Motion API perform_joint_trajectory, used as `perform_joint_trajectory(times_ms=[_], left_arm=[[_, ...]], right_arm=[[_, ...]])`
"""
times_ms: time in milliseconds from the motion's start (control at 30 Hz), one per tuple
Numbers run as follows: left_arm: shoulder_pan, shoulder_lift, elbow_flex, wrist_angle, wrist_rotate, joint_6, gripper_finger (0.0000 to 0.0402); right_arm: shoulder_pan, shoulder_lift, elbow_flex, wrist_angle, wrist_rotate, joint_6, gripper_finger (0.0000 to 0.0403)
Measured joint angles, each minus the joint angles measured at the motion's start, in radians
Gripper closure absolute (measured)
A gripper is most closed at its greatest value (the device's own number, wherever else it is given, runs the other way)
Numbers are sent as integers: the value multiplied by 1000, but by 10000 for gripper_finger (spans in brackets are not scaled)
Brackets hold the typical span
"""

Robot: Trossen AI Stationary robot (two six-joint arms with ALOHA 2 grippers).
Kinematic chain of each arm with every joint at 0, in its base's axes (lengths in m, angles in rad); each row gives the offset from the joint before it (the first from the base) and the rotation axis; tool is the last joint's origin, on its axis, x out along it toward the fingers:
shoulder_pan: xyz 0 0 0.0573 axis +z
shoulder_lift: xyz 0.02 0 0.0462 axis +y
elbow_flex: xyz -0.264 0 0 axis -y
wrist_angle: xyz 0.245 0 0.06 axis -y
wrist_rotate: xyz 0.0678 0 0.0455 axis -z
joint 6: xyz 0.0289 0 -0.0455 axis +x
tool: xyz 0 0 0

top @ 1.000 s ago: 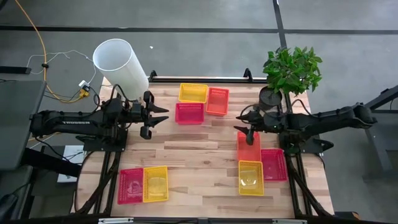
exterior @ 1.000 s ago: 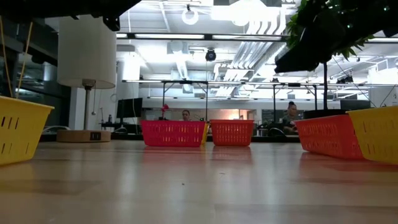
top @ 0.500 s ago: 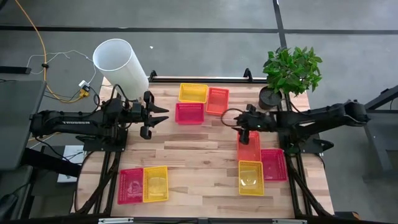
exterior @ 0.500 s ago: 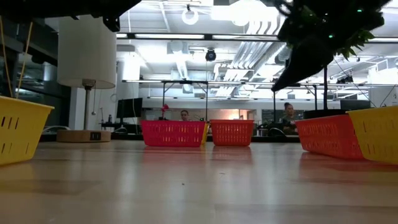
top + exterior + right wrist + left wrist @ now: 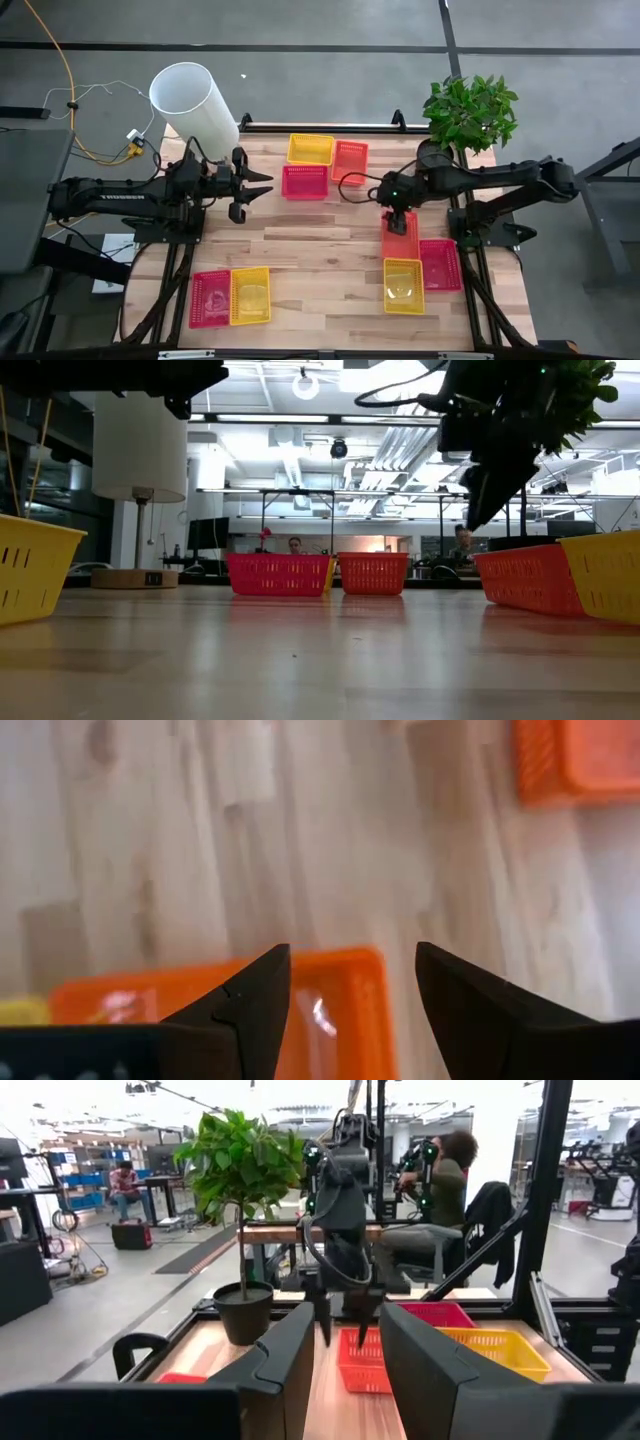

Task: Stack baskets by color
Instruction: Stack the bottom orange bin on the top orange bin

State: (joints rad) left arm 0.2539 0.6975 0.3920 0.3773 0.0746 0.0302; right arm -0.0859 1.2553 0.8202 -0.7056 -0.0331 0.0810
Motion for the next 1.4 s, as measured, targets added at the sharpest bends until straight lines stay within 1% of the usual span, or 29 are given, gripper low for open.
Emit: perform_joint_trajectory(times_ms=[200,300,367,400,500,667,733,800,867,933,967,1000,1033,1100,1133,1200,1267,1400], left_arm=[[0,0,0,-20,0,15,295],[0,0,0,-22,0,15,295],[0,0,0,-22,0,16,295],[0,0,0,-22,0,16,295],[0,0,0,-22,0,9,295],[0,0,0,-25,0,8,295],[0,0,0,-25,0,8,295],[0,0,0,-26,0,8,295],[0,0,0,-26,0,8,295],[0,0,0,-26,0,8,295],[0,0,0,-26,0,9,295],[0,0,0,-26,0,13,295],[0,0,0,-27,0,20,295],[0,0,0,-33,0,25,295],[0,0,0,-37,0,26,295],[0,0,0,-51,0,26,295],[0,0,0,-59,0,26,295],[0,0,0,-67,-11,26,295]], right_arm=[[42,11,17,-181,0,73,199],[55,38,16,-242,75,98,199],[56,61,16,-235,117,99,199],[56,74,16,-226,121,95,199],[55,126,16,-195,123,70,199],[53,222,16,-192,122,51,202],[53,251,16,-182,115,33,218],[54,270,15,-175,113,12,249],[54,278,15,-173,112,-7,297],[54,275,15,-173,112,-12,358],[54,269,15,-175,110,-13,380],[54,257,15,-177,108,-16,388],[54,244,18,-178,111,-14,387],[54,219,42,-204,148,-12,386],[54,203,64,-219,170,-16,393],[54,170,124,-234,221,-36,400],[53,145,195,-230,276,-67,398],[53,139,359,-181,393,-190,402]])
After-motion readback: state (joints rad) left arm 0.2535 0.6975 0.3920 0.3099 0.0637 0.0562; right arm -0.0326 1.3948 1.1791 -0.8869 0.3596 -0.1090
